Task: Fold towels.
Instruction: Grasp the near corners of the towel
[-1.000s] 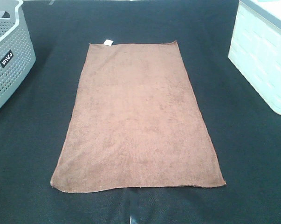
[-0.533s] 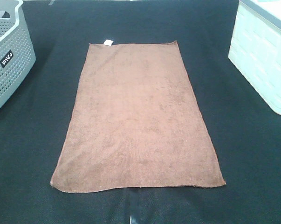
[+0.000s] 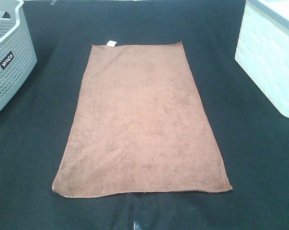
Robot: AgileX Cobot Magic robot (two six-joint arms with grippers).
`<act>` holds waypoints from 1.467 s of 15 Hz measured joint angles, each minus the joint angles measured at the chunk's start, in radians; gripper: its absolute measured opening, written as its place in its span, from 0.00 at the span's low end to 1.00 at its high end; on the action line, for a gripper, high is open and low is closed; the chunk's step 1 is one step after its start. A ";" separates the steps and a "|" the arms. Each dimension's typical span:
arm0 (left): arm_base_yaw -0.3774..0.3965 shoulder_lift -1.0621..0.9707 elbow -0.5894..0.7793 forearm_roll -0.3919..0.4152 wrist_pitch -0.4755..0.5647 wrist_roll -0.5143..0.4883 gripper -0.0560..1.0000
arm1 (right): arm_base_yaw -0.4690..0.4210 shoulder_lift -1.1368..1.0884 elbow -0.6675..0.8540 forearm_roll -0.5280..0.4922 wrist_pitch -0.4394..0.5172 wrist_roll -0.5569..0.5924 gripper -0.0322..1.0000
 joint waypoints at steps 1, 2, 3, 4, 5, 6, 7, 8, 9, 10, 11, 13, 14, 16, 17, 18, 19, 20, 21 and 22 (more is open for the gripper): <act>0.000 0.000 0.000 0.000 0.000 0.000 0.81 | 0.000 0.000 0.000 0.000 0.000 0.000 0.77; 0.000 0.000 0.000 0.000 0.000 0.000 0.81 | 0.000 0.000 0.000 0.000 0.000 0.000 0.77; 0.000 0.000 0.000 0.000 0.000 0.000 0.81 | 0.000 0.000 0.000 0.000 0.000 0.000 0.77; 0.000 0.000 0.000 0.000 0.000 0.000 0.81 | 0.000 0.000 0.000 0.000 0.000 0.000 0.77; 0.000 0.000 0.000 0.000 0.000 0.000 0.81 | 0.000 0.000 0.000 0.000 0.000 0.000 0.77; 0.000 0.000 0.000 0.000 0.000 0.000 0.81 | 0.000 0.000 0.000 0.000 0.000 0.000 0.77; 0.000 0.000 0.000 0.000 0.000 0.000 0.81 | 0.000 0.000 0.000 0.000 0.000 0.000 0.77; 0.000 0.000 0.000 0.000 0.000 0.000 0.81 | 0.000 0.000 0.000 0.000 0.000 0.000 0.77; 0.000 0.000 0.000 0.000 0.000 0.000 0.81 | 0.000 0.000 0.000 0.000 0.000 0.000 0.77; 0.000 0.000 0.000 0.000 0.000 0.000 0.81 | 0.000 0.000 0.000 0.000 0.000 0.000 0.77; 0.000 0.000 0.000 0.000 0.000 0.000 0.81 | 0.000 0.000 0.000 0.000 0.000 0.000 0.77; 0.000 0.000 0.000 0.000 0.000 0.000 0.81 | 0.000 0.000 0.000 0.000 0.000 0.000 0.77; 0.000 0.000 0.000 0.000 0.000 0.000 0.81 | 0.000 0.000 0.000 0.000 0.000 0.000 0.77; 0.000 0.000 0.000 0.000 0.000 0.000 0.81 | 0.000 0.000 0.000 0.000 0.000 0.000 0.77; 0.000 0.000 0.000 0.000 0.000 0.000 0.81 | 0.000 0.000 0.000 0.000 0.000 0.000 0.77; 0.000 0.000 0.000 0.000 0.000 0.000 0.81 | 0.000 0.000 0.000 0.000 0.000 0.000 0.77; 0.000 0.000 0.000 0.000 0.000 0.000 0.81 | 0.000 0.000 0.000 0.000 0.000 0.000 0.77; 0.000 0.000 0.000 0.000 0.000 0.000 0.81 | 0.000 0.000 0.000 0.000 0.000 0.000 0.77; 0.000 0.000 0.000 0.000 0.000 0.000 0.81 | 0.000 0.000 0.000 0.000 0.000 0.000 0.77; 0.000 0.000 0.000 0.000 0.000 0.000 0.81 | 0.000 0.000 0.000 0.000 0.000 0.000 0.77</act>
